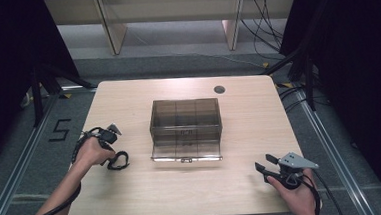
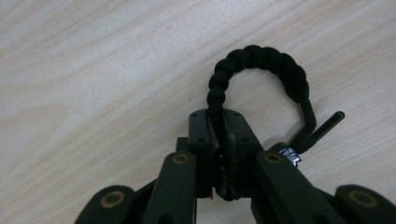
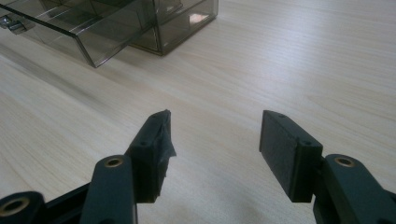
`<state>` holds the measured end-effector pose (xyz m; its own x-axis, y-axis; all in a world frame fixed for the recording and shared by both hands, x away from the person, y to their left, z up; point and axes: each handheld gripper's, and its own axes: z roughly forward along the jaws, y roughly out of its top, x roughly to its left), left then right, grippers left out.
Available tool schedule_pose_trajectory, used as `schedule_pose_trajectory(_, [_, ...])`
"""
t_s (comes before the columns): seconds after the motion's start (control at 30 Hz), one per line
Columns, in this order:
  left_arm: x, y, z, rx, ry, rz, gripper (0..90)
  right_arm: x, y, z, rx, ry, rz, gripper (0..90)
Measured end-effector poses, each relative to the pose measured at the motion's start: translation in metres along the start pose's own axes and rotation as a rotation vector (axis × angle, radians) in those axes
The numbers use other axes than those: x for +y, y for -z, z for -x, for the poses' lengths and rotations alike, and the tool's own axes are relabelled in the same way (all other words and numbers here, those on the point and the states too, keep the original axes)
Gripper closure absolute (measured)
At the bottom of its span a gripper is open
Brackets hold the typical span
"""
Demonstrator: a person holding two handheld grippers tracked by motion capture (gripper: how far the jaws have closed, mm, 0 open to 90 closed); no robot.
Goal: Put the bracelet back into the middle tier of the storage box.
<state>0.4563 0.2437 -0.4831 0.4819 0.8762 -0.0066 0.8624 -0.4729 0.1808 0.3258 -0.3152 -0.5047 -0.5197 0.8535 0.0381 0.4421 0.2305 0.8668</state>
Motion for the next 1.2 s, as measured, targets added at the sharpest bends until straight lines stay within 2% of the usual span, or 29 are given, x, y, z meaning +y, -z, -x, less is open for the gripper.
schedule_pose_trajectory(0.03, [0.0,0.001,0.001,-0.001,0.015,-0.003,82.8,0.0,0.001,-0.002,0.004,-0.03,-0.012,44.5])
schedule_pose_trajectory(0.07, [0.0,0.001,0.0,-0.003,0.002,-0.004,82.8,0.0,0.001,-0.002,0.004,-0.03,-0.012,44.5])
schedule_pose_trajectory(0.17, [-0.002,0.006,0.002,-0.012,0.005,-0.003,83.4,0.0,0.001,-0.002,0.002,-0.031,-0.013,44.5])
schedule_pose_trajectory(0.23, [-0.002,0.008,0.002,-0.015,-0.004,0.0,83.7,0.0,0.001,-0.002,0.003,-0.031,-0.011,44.5])
schedule_pose_trajectory(0.27, [-0.003,0.009,0.001,-0.019,-0.032,0.005,83.8,0.0,0.001,-0.002,0.004,-0.031,-0.012,44.5])
schedule_pose_trajectory(0.4, [-0.005,0.013,0.004,-0.024,-0.018,0.017,84.2,0.0,0.001,-0.002,0.003,-0.031,-0.011,44.5])
schedule_pose_trajectory(0.43, [-0.006,0.015,0.006,-0.036,0.011,0.008,84.2,0.0,0.001,-0.002,0.003,-0.031,-0.011,44.5])
schedule_pose_trajectory(0.67, [-0.01,0.024,0.013,-0.062,-0.001,0.005,84.5,0.0,0.001,-0.002,0.003,-0.032,-0.012,44.5])
schedule_pose_trajectory(0.73, [-0.012,0.027,0.016,-0.064,-0.016,0.022,84.6,0.0,0.0,-0.002,0.003,-0.033,-0.013,44.5])
schedule_pose_trajectory(0.8, [-0.013,0.029,0.018,-0.07,-0.023,0.017,84.6,0.0,0.0,-0.002,0.001,-0.022,-0.011,44.5])
schedule_pose_trajectory(0.83, [-0.013,0.03,0.019,-0.07,-0.031,0.024,84.6,0.0,0.0,-0.003,0.004,-0.036,-0.013,44.5])
schedule_pose_trajectory(0.9, [-0.013,0.031,0.021,-0.074,-0.023,0.027,84.6,0.0,0.0,-0.003,0.004,-0.035,-0.012,44.5])
schedule_pose_trajectory(0.93, [-0.013,0.033,0.021,-0.067,-0.042,0.019,84.6,0.0,0.0,-0.003,0.004,-0.034,-0.013,44.5])
schedule_pose_trajectory(0.97, [-0.014,0.033,0.023,-0.07,-0.032,0.028,84.6,0.0,0.0,-0.003,0.003,-0.034,-0.013,44.5])
schedule_pose_trajectory(1.03, [-0.014,0.036,0.025,-0.072,-0.046,0.032,84.6,0.0,0.0,-0.002,0.002,-0.032,-0.014,44.5])
schedule_pose_trajectory(1.07, [-0.014,0.037,0.026,-0.073,-0.043,0.035,84.6,0.0,-0.001,0.0,0.006,-0.007,-0.003,44.5])
schedule_pose_trajectory(1.2, [-0.013,0.041,0.031,-0.08,-0.051,0.034,84.6,0.0,-0.001,0.0,0.007,-0.008,-0.002,44.5])
